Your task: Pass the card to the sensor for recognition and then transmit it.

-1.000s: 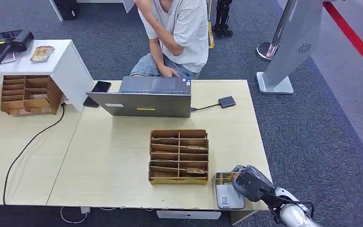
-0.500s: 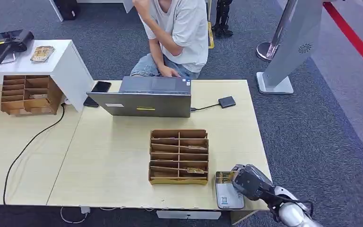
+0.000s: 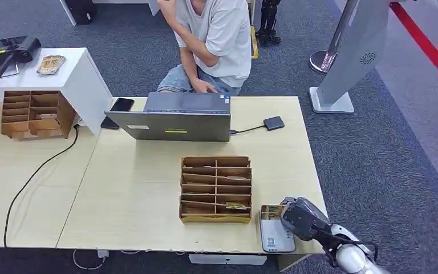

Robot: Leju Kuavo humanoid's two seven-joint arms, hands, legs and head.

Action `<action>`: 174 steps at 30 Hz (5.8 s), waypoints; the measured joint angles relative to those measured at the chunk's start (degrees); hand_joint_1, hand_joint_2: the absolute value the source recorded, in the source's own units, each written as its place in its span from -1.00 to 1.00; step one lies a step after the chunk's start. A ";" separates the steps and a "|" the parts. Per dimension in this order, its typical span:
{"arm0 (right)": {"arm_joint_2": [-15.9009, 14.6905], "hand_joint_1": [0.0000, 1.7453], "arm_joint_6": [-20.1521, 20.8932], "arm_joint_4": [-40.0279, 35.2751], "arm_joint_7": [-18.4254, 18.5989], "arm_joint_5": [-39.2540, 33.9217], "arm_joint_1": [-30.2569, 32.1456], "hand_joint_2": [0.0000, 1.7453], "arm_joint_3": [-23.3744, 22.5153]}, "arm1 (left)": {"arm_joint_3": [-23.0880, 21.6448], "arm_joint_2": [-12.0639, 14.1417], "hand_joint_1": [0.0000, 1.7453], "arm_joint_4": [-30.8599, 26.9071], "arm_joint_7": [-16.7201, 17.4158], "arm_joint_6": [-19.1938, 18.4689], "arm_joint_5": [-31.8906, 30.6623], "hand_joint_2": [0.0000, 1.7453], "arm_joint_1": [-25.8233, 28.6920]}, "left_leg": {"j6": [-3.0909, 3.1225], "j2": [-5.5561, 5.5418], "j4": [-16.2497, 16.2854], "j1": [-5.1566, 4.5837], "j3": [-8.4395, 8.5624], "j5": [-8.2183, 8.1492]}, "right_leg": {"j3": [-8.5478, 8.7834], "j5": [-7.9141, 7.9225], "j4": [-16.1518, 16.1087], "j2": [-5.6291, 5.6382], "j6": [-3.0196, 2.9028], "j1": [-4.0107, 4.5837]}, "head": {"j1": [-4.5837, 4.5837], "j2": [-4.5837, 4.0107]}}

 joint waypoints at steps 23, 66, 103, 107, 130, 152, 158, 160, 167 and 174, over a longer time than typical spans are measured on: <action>4.26 1.00 -7.28 -0.88 -4.29 0.85 1.60 1.00 -1.88 | 0.02 -0.09 -1.00 0.00 0.00 0.39 1.05 -1.00 0.00 | 0.00 -0.01 0.00 0.00 -0.02 0.00 | -0.02 0.00 0.00 0.00 0.00 0.00 | 0.02 0.00; 10.80 1.00 -15.08 -12.04 -10.71 2.71 3.53 1.00 -4.63 | 0.02 -0.15 -1.00 0.00 -0.02 1.20 2.32 -1.00 0.00 | 0.00 0.00 -0.01 0.00 -0.03 0.00 | -0.02 0.00 0.01 0.00 0.00 0.00 | 0.00 0.00; 18.93 1.00 -21.81 -8.11 -4.90 9.79 -14.89 1.00 2.84 | 0.00 -0.15 -1.00 0.00 0.11 0.83 -0.57 -1.00 -0.06 | -0.01 -0.01 -0.01 0.01 -0.04 0.08 | -0.03 0.00 0.04 0.00 -0.01 0.00 | 0.02 0.00; 20.39 1.00 -22.16 -5.86 -3.82 11.04 -17.13 1.00 3.67 | 0.00 -0.15 -1.00 0.00 0.11 0.70 -1.07 -1.00 -0.07 | -0.01 -0.01 -0.01 0.01 -0.04 0.08 | -0.03 0.00 0.04 0.00 -0.01 0.01 | 0.00 0.00; 27.82 1.00 -20.28 2.67 -0.04 13.46 -25.48 1.00 8.18 | 0.00 0.48 -1.00 0.00 -0.83 -0.81 -2.58 -1.00 -0.06 | -0.02 -0.02 -0.01 0.01 -0.06 0.10 | -0.04 0.00 0.05 0.00 -0.01 0.01 | 0.02 0.00; 30.97 -1.00 -18.90 6.10 1.05 13.47 -27.45 1.00 11.34 | 0.00 0.48 -1.00 0.00 -0.83 -0.79 -2.45 -1.00 -0.05 | -0.03 -0.02 -0.01 0.01 -0.06 0.10 | -0.05 0.00 0.05 0.00 -0.01 0.00 | 0.02 0.00; 31.08 -1.00 -18.99 6.19 1.25 13.53 -27.62 1.00 11.85 | 0.00 0.48 -1.00 0.00 -0.83 -0.79 -2.32 -1.00 -0.04 | -0.03 -0.02 -0.01 0.01 -0.06 0.10 | -0.05 0.00 0.05 0.00 -0.01 0.01 | 0.02 0.00; 31.10 -1.00 -19.01 6.23 1.25 13.53 -27.67 1.00 11.96 | 0.00 0.48 -1.00 0.00 -0.83 -0.79 -2.30 -1.00 -0.05 | -0.03 -0.02 -0.01 0.01 -0.06 0.10 | -0.05 0.00 0.05 0.00 -0.01 0.01 | 0.02 0.00; 31.08 -1.00 -20.33 6.23 0.94 13.33 -27.61 -1.00 12.07 | 0.00 0.48 -1.00 0.00 -0.83 -0.63 -2.05 -1.00 -0.04 | -0.03 -0.02 0.00 0.01 -0.05 0.10 | -0.05 0.00 0.05 0.00 -0.01 0.01 | 0.02 0.00; 30.86 -1.00 -21.55 5.40 -0.92 12.26 -26.24 -1.00 12.07 | 0.00 0.48 -1.00 0.00 -0.83 -0.52 -1.70 -1.00 -0.04 | -0.03 -0.02 0.00 0.01 -0.04 0.10 | -0.06 0.00 0.05 0.00 -0.01 0.01 | 0.02 0.00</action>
